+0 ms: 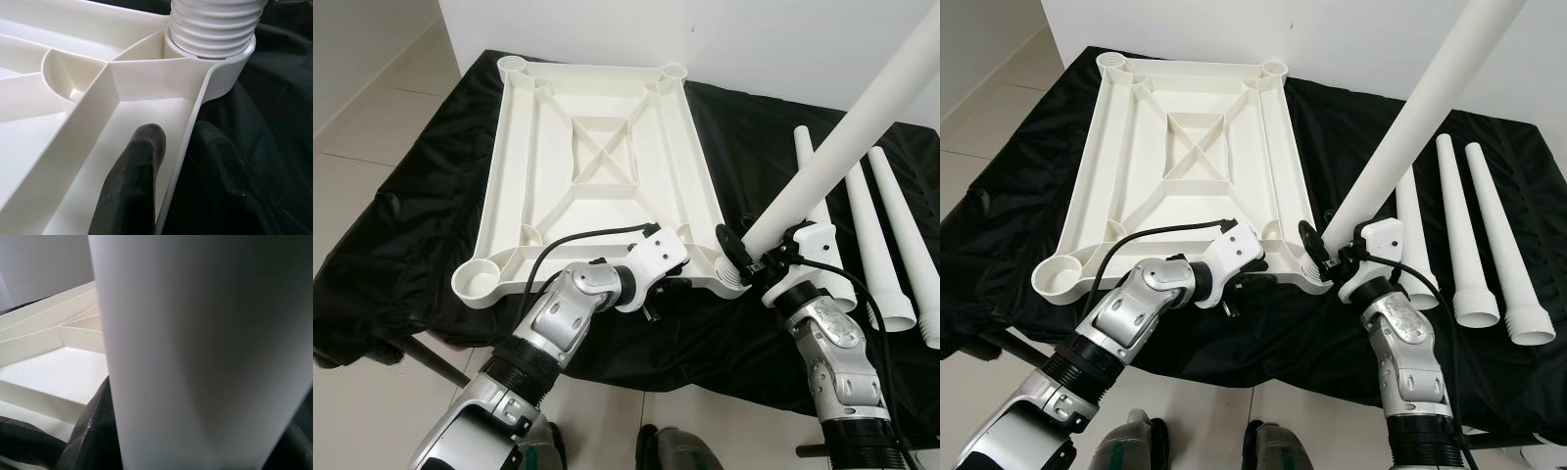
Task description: Building children table
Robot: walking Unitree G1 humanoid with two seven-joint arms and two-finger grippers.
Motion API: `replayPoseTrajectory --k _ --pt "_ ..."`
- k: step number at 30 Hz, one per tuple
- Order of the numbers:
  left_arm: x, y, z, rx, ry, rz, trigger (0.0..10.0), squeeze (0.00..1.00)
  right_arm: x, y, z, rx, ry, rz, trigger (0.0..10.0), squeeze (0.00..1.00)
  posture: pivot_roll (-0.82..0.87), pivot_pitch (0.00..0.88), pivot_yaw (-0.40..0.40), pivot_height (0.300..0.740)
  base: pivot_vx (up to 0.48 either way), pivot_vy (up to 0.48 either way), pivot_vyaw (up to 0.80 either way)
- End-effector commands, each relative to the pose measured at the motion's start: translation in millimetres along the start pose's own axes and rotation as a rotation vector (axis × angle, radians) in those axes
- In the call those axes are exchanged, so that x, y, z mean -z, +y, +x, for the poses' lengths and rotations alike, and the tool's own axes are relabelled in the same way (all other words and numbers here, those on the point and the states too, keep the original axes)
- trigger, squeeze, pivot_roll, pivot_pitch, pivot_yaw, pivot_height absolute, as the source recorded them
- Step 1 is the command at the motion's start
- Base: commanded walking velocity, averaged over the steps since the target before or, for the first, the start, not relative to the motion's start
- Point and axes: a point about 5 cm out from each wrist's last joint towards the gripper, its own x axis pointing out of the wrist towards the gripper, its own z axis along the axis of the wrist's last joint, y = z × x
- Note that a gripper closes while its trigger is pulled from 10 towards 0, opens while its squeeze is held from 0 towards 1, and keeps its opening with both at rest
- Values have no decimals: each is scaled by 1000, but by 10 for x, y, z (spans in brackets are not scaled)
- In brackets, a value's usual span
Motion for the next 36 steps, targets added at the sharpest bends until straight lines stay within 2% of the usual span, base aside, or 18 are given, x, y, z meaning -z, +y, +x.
replayPoseTrajectory --k 1,15,21,29,36 --pt "-173 77 -18 -56 -48 48 10000 0 281 85 -77 -20 130 -2 10000 0 -46 77 -37 740 0 0 0" --pt "-178 85 -30 -59 -49 47 10000 0 370 197 -143 -79 147 -54 10000 0 -45 80 -39 740 0 0 0" --pt "-182 87 -32 -58 -51 48 10000 0 433 224 -188 -72 151 -37 10000 0 -45 80 -33 740 0 0 0" --pt "-190 86 -38 -56 -53 50 10000 0 441 254 -274 -80 101 21 10000 0 -44 82 -31 740 0 0 0" --pt "-194 87 -40 -55 -53 51 10000 0 491 195 -265 -32 142 64 10000 0 -45 84 -29 740 0 0 0"
